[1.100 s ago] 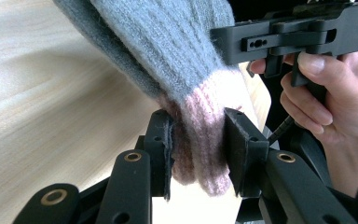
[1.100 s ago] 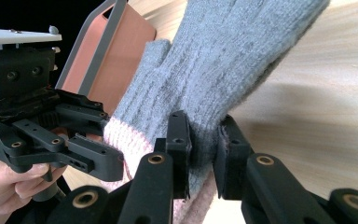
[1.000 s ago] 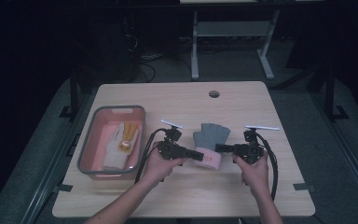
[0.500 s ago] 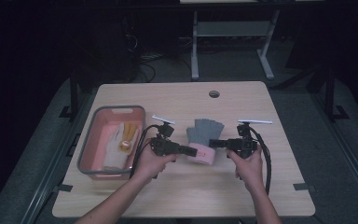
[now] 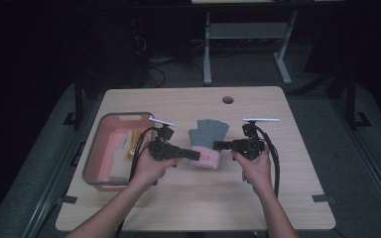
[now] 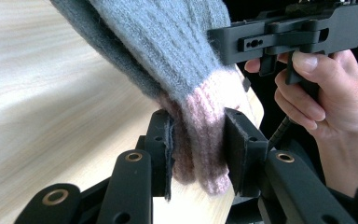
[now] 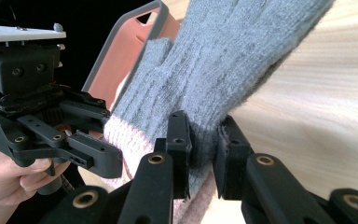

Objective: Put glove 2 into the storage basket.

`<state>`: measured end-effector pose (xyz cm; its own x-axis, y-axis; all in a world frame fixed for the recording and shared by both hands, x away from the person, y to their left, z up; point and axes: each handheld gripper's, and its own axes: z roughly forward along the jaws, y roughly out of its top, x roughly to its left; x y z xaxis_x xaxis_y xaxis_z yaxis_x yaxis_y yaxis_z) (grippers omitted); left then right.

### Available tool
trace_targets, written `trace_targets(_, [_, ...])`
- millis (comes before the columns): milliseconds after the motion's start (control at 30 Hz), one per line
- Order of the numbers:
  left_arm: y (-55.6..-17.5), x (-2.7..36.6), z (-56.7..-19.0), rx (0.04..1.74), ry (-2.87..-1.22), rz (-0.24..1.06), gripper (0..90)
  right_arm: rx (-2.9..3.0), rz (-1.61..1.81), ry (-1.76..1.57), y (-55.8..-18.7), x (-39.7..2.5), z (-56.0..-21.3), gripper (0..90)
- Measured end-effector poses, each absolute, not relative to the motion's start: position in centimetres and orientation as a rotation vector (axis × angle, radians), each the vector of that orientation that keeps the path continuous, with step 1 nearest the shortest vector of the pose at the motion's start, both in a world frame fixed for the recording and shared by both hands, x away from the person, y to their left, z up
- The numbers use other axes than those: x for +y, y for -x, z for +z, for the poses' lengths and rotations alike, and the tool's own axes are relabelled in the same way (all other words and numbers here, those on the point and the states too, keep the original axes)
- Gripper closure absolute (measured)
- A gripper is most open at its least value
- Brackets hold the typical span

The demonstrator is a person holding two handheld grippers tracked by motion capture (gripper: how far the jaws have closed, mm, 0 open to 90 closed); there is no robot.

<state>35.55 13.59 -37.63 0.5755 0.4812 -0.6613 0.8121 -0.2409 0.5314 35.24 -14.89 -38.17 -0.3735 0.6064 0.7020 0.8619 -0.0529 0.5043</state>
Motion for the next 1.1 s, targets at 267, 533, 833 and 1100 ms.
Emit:
trace_targets(267, [-35.5,15.0,-36.9,1.047,-1.877,-0.433,65.2,-1.996,-1.386,1.545,-35.9,-13.4,-37.0,77.9])
trace_targets(533, [-35.4,16.2,-36.3,1.056,-1.871,-0.421,65.2,-2.007,-1.381,1.517,-36.3,-12.3,-36.4,77.9])
trace_targets(833, [-35.3,17.6,-35.6,1.066,-1.853,-0.405,65.3,-2.021,-1.382,1.481,-36.9,-11.0,-35.6,78.0])
trace_targets(1100, [-35.3,19.6,-35.3,1.077,-1.841,-0.379,65.3,-2.032,-1.379,1.443,-37.5,-9.0,-35.1,78.0])
